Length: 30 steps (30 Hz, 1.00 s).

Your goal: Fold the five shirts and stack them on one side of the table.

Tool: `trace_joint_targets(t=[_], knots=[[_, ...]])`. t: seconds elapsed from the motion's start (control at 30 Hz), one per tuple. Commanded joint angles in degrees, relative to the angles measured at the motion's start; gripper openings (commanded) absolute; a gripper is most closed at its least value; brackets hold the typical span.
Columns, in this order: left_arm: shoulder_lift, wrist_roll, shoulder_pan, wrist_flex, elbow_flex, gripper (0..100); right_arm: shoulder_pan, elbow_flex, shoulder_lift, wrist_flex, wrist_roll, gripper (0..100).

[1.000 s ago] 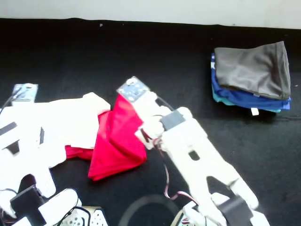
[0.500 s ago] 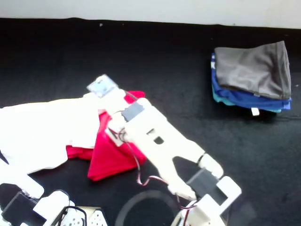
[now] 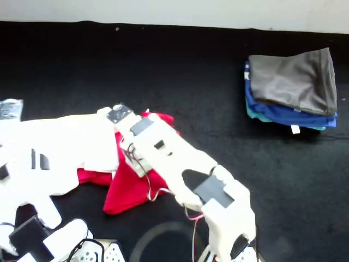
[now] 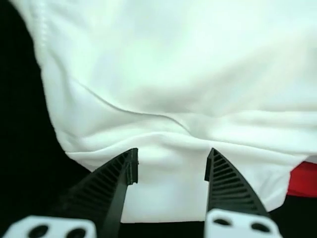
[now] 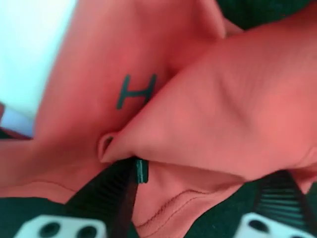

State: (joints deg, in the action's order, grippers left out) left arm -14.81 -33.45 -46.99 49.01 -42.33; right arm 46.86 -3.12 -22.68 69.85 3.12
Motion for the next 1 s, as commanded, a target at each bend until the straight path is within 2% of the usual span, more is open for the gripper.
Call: trace_joint_targets(t=[0.0,0.07,0.23,0.37,0.53,0.63,0.73,0.8,0.87,0.93,0.97], knots=[[-1.5,0.1,3.6,0.4,-0.6,23,-5.6,4.3,-0.6,0.7,-0.5,0.0],[-1.5,0.1,5.3,0.4,-0.8,23,-8.3,5.6,-0.5,1.0,-0.5,3.3],[-1.9,0.2,9.8,0.4,-0.6,23,-14.6,10.6,-0.4,4.0,-0.3,0.7],[-2.0,0.5,13.7,1.8,-0.6,23,-19.7,18.9,-0.3,11.9,-0.2,0.7],[-1.5,6.6,19.6,6.2,0.5,23,-24.4,34.2,-0.3,23.5,0.6,0.7],[-1.4,7.1,22.1,3.2,-1.1,23,-24.5,44.2,-0.3,31.0,3.7,0.7],[-1.3,6.8,22.6,-0.9,-3.6,23,-24.7,48.7,1.6,31.3,4.1,0.6],[-1.3,2.6,22.6,-2.3,-5.4,23,-24.5,48.7,3.8,31.2,4.1,0.6],[-1.3,-1.7,22.4,-3.3,-7.3,17,-24.4,48.7,5.9,31.2,4.1,0.6],[-1.3,-3.1,21.9,-4.6,-9.2,3,-24.7,48.7,8.2,31.2,4.1,0.6],[-1.3,-3.3,21.1,-5.4,-9.9,0,-24.7,48.7,9.5,31.2,4.1,0.6]])
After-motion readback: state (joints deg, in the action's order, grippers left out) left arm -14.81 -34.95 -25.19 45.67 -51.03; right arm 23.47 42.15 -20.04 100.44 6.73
